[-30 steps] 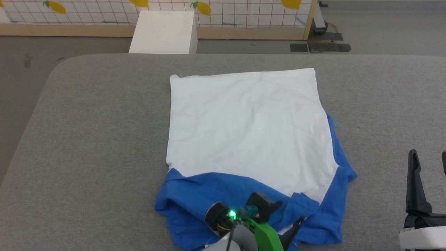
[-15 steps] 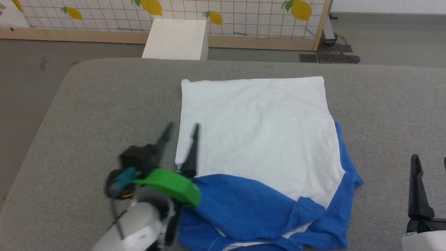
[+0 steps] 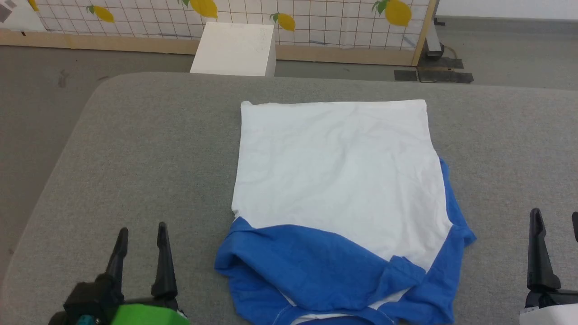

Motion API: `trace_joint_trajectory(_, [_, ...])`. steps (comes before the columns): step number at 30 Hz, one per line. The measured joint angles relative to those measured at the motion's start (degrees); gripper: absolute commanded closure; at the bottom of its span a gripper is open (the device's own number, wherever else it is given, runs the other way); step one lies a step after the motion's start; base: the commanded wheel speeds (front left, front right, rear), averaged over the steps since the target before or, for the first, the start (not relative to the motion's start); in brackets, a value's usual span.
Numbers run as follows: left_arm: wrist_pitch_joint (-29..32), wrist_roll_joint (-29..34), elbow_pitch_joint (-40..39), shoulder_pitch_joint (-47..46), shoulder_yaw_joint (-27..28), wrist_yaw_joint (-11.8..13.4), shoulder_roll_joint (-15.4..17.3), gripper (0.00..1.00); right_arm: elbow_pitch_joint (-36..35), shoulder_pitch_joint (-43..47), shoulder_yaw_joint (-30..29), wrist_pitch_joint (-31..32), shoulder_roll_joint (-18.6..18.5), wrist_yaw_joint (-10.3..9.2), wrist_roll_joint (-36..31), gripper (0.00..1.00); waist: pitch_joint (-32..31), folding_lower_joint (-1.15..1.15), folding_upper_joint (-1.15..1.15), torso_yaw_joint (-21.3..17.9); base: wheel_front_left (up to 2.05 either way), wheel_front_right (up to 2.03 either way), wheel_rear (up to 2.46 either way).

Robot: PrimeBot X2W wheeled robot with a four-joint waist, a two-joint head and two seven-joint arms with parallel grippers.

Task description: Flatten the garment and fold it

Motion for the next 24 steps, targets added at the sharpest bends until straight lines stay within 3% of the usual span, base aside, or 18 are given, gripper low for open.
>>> trace_joint_trajectory(12, [0.00, 2.42, 1.22, 2.53, 2.81, -6.82, -5.24, 0.00, 3.13, -0.20, 0.12, 0.49, 0.00, -0.01, 0.70, 0.00, 0.62, 0.00, 0.00, 0.90, 0.00, 0.00, 0.00])
trace_joint_trajectory(15, [0.00, 2.54, 0.98, 2.13, 3.19, -7.98, -6.20, 0.00, 2.72, -2.89, 0.94, 4.00, -0.01, -0.01, -0.88, 0.00, 1.67, 0.00, 0.00, 0.90, 0.00, 0.00, 0.00])
trace_joint_trajectory(24, [-0.01, 5.35, -0.26, -1.72, 3.47, -10.57, -7.99, 0.00, 5.34, -18.62, 0.58, 22.32, -1.43, 0.00, -1.76, 0.00, 6.87, 0.00, 0.00, 0.96, 0.00, 0.00, 0.00])
